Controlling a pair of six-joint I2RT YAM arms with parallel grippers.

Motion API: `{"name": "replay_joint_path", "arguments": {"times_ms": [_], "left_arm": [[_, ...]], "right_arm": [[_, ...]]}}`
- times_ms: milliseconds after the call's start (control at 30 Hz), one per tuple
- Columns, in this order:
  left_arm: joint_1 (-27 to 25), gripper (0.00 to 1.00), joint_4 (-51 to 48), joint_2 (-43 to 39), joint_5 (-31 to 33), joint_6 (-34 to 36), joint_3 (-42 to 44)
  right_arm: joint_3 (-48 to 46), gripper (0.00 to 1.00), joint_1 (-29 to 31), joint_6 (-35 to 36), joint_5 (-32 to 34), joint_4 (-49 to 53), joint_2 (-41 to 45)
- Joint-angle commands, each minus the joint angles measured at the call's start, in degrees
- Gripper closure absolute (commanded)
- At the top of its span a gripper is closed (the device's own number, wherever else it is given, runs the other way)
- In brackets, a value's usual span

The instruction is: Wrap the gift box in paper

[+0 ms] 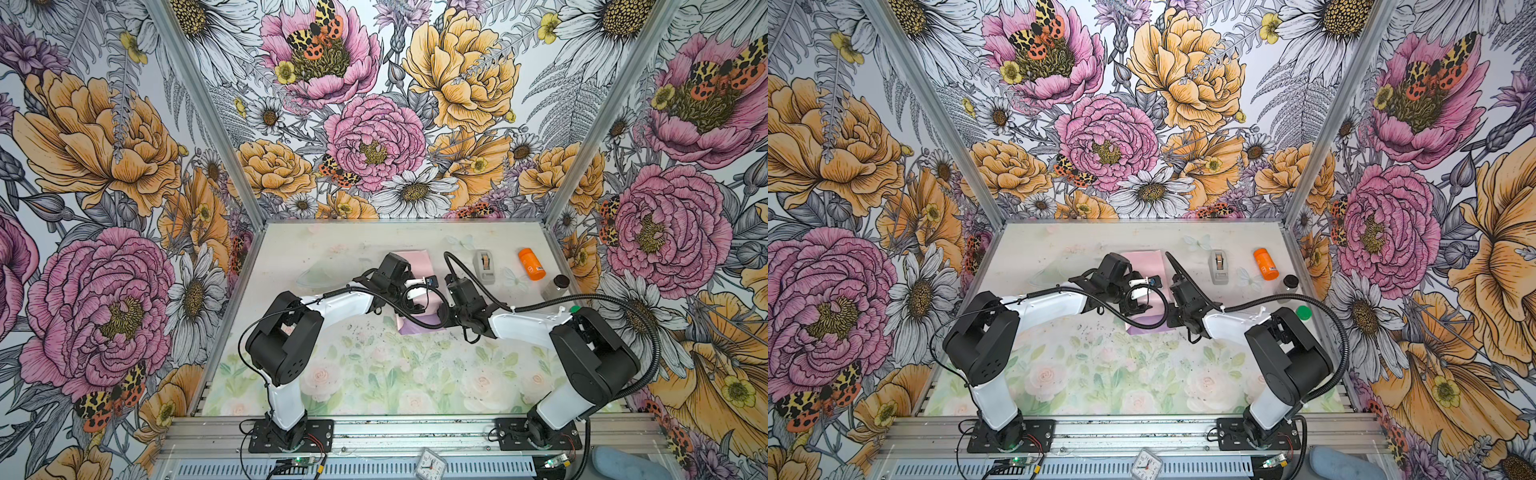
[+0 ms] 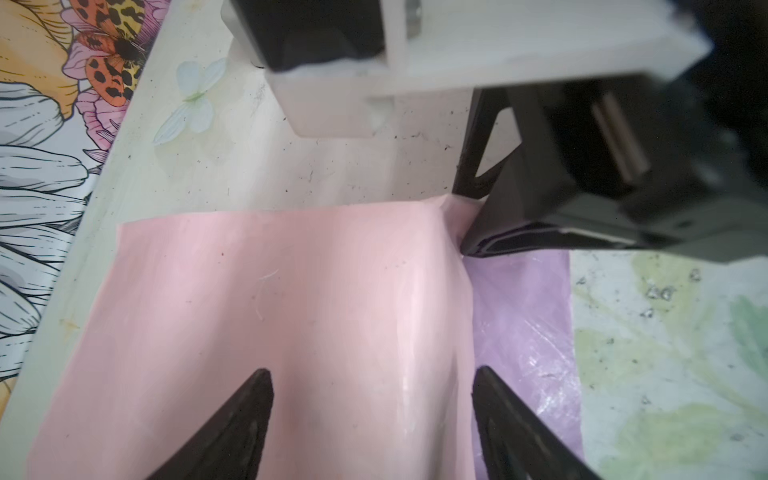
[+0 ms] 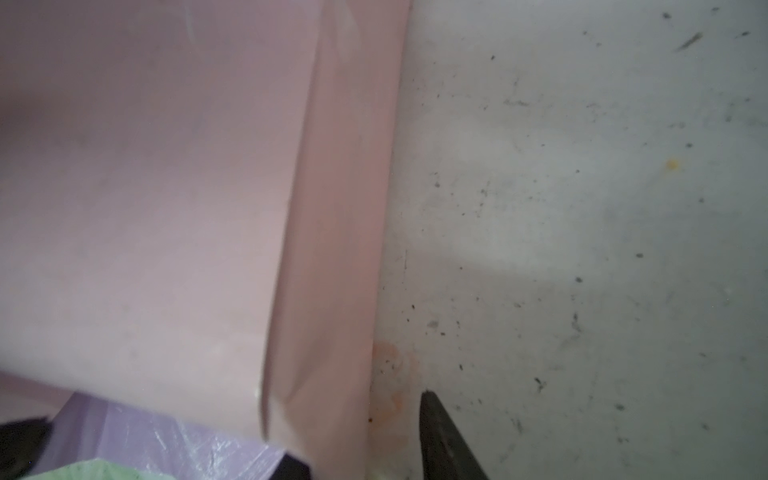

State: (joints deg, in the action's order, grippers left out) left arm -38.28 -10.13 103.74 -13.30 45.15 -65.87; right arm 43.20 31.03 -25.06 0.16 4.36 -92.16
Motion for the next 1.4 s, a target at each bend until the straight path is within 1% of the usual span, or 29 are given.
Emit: {"name": "replay_joint_path", "arguments": {"times_ms": [0,133,167,300,433,533,700,867,1100,1367], "left_arm": [[-0.6,0.27,5.1,0.0,3.9,1.8,2.3],[-1.4,0.29,7.6,0.0,6.8,3.0,4.2],[-1.5,0.31,7.8,1.8,7.3,3.3,4.3],[-1.9,0.36,8.4,1.9,8.0,4.2,5.4],[-2.4,0.4,9.6,2.0,9.3,4.6,5.9],[-2.7,0.41,9.6,1.9,9.5,4.8,6.1],[-2.9,0.41,10.1,1.8,10.3,4.8,6.7],[-2.9,0.41,11.0,1.4,10.2,4.5,7.3],[-3.0,0.42,11.3,2.2,8.8,3.7,6.8],[-3.0,0.42,11.8,2.4,8.6,2.8,6.9]], "right_arm": [[-1.3,0.62,-0.6,-0.9,-0.5,-1.2,3.7],[-4.0,0.6,-1.2,-1.6,-2.1,-1.2,8.8],[-5.1,0.59,-1.5,-2.1,-2.7,-1.2,10.6],[-8.5,0.59,-4.3,-4.0,-6.9,-1.6,17.4],[-10.2,0.59,-7.1,-6.9,-10.0,-3.4,20.6],[-9.1,0.62,-7.7,-9.3,-7.7,-2.8,18.9],[-7.5,0.66,-7.1,-10.9,-8.6,-7.3,12.5],[-6.7,0.69,-6.1,-10.9,-7.3,-9.2,8.6],[-6.9,0.71,-4.6,-11.3,-7.8,-11.9,5.2],[-6.6,0.72,-2.7,-12.0,-7.8,-14.2,3.5]]}}
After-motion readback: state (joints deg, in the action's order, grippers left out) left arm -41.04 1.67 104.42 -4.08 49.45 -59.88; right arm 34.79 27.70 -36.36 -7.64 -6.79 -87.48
